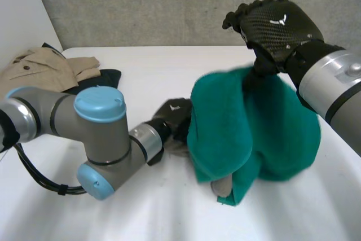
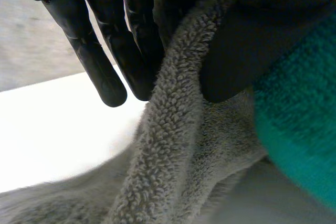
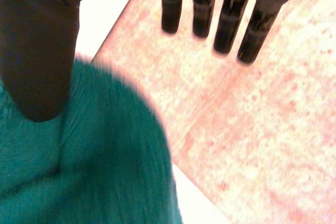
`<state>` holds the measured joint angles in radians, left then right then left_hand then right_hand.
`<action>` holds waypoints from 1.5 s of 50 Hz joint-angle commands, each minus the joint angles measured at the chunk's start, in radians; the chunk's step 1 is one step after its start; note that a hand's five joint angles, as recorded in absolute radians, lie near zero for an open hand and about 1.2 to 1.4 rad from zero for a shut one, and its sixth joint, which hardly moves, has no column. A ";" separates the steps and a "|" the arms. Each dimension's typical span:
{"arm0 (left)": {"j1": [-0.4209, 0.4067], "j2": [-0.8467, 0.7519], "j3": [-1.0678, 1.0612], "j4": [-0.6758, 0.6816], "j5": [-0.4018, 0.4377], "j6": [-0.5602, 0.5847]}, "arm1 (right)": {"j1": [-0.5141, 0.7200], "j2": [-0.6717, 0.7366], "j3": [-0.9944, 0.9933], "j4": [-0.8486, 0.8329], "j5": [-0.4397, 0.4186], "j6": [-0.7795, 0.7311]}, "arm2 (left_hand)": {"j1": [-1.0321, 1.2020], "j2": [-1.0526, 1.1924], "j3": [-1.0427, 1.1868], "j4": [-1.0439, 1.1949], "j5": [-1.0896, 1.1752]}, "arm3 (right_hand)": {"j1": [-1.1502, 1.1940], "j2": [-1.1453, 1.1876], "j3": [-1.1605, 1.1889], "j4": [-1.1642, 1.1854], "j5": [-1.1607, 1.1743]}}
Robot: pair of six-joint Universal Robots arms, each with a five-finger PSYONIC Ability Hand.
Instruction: Fold the laundry.
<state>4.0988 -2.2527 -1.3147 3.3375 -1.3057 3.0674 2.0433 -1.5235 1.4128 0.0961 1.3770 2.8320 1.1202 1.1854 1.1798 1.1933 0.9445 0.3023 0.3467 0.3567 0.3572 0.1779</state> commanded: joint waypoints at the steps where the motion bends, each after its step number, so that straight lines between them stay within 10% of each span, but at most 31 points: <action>1: 0.095 0.142 -0.006 -0.004 -0.164 0.089 | -0.095 0.005 0.049 0.062 -0.009 -0.009 | 0.276 0.211 0.216 0.203 0.277 | -0.128 -0.172 -0.182 -0.183 -0.178; 14: 0.163 0.386 -0.077 0.003 -0.172 0.323 | -0.126 0.065 0.133 0.053 -0.009 -0.074 | 0.276 0.211 0.216 0.203 0.277 | -0.128 -0.172 -0.182 -0.183 -0.178; 37: 0.150 0.567 0.037 0.003 -0.170 0.310 | -0.072 0.299 0.179 -0.090 0.004 -0.029 | 0.276 0.211 0.216 0.203 0.277 | -0.128 -0.172 -0.182 -0.183 -0.178; 57: 0.112 0.585 0.026 -0.001 -0.175 0.298 | -0.003 0.301 0.086 -0.197 -0.004 0.317 | 0.276 0.211 0.216 0.203 0.277 | -0.097 -0.141 -0.151 -0.152 -0.147; 61: 0.114 0.585 0.022 -0.001 -0.176 0.297 | 0.034 0.373 0.074 -0.205 -0.007 0.319 | 0.276 0.211 0.216 0.203 0.277 | 0.005 -0.039 -0.049 -0.050 -0.045; 66: 0.121 0.593 0.025 0.002 -0.178 0.297 | 0.057 0.456 0.037 -0.213 -0.045 0.317 | 0.276 0.211 0.216 0.203 0.277 | 1.093 1.048 1.038 1.038 1.043; 75: 0.230 0.627 0.046 0.011 -0.222 0.307 | -0.073 0.362 0.064 -0.167 -0.049 0.134 | 0.276 0.211 0.216 0.203 0.277 | 1.094 1.050 1.040 1.039 1.044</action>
<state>4.2338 -1.6576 -1.2823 3.3418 -1.4889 3.3649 2.0980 -1.0748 1.4509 -0.1045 1.3257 3.1295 1.1202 1.1913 1.1875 1.2005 0.9445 0.9643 1.1740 1.1770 1.1836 0.9612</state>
